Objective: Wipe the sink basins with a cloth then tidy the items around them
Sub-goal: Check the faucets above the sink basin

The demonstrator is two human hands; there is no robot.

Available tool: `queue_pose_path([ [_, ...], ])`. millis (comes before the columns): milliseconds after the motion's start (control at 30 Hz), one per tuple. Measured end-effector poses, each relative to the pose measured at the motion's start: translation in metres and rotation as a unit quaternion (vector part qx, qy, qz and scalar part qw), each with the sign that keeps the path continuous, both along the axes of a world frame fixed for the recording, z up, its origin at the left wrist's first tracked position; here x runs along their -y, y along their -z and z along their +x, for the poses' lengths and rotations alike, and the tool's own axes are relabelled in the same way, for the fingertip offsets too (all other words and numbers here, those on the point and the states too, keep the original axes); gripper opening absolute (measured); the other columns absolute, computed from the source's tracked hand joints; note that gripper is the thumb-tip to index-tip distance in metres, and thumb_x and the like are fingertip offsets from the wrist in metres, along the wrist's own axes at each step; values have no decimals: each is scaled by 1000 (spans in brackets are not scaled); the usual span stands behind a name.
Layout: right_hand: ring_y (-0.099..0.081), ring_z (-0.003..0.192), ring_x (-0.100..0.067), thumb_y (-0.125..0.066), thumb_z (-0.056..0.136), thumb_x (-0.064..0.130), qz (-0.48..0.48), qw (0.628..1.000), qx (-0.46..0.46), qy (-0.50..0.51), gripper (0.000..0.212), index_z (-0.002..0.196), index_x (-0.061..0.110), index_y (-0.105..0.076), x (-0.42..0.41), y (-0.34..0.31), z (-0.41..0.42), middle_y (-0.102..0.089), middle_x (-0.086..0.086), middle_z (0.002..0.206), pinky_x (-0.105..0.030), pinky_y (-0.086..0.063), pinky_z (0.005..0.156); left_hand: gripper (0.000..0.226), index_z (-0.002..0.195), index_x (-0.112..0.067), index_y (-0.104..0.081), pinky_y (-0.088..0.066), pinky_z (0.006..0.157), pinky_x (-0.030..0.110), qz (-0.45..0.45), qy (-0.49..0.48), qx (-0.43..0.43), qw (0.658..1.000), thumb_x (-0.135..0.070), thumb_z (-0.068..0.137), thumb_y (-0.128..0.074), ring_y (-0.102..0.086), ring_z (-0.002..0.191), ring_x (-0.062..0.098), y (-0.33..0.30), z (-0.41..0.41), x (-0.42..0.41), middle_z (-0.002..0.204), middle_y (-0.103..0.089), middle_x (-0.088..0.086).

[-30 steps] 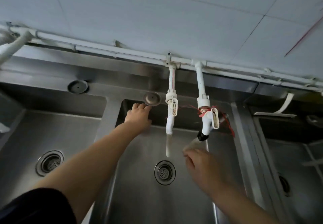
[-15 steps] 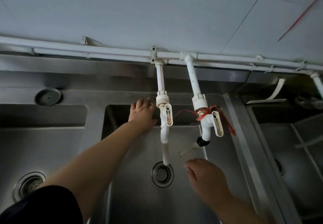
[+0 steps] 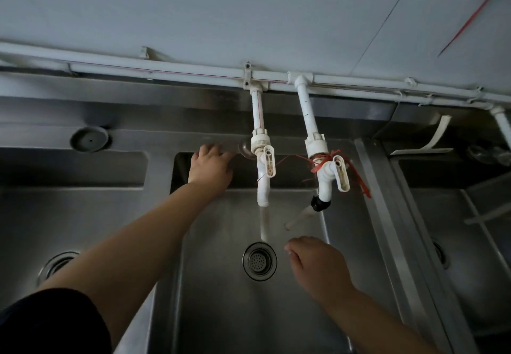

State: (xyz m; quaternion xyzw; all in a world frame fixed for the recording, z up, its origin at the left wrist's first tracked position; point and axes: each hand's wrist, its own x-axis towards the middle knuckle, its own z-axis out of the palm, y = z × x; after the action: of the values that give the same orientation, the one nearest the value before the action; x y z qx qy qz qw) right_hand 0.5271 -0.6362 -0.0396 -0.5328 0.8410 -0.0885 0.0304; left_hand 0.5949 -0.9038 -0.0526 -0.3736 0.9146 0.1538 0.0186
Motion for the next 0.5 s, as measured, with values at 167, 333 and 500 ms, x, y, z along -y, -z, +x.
queue_pose_path([
  [167, -59, 59, -10, -45, 78, 27, 10, 997, 63, -43, 20, 67, 24, -62, 7, -8, 20, -61, 11, 63, -25, -44, 47, 51, 143, -31, -38, -21, 111, 43, 12, -52, 20, 998, -31, 93, -48, -18, 139, 28, -23, 75, -11, 151, -31, 5],
  [333, -62, 59, -19, -56, 72, 25, -6, 993, 66, -99, 9, 68, 24, -64, 17, -15, 48, -65, 7, 66, -30, -47, 45, 47, 140, -33, -41, -20, 112, 41, -4, -125, 31, 992, -30, 94, -48, -15, 141, 25, -51, 161, -44, 152, -30, 1],
  [500, -61, 53, -14, -60, 72, 23, -17, 984, 46, -172, 8, 68, 28, -65, 32, -29, 91, -64, 10, 64, -21, -42, 42, 47, 140, -34, -41, -18, 114, 41, -10, -183, 42, 982, -31, 94, -49, -16, 141, 24, -75, 244, -79, 152, -30, -1],
])
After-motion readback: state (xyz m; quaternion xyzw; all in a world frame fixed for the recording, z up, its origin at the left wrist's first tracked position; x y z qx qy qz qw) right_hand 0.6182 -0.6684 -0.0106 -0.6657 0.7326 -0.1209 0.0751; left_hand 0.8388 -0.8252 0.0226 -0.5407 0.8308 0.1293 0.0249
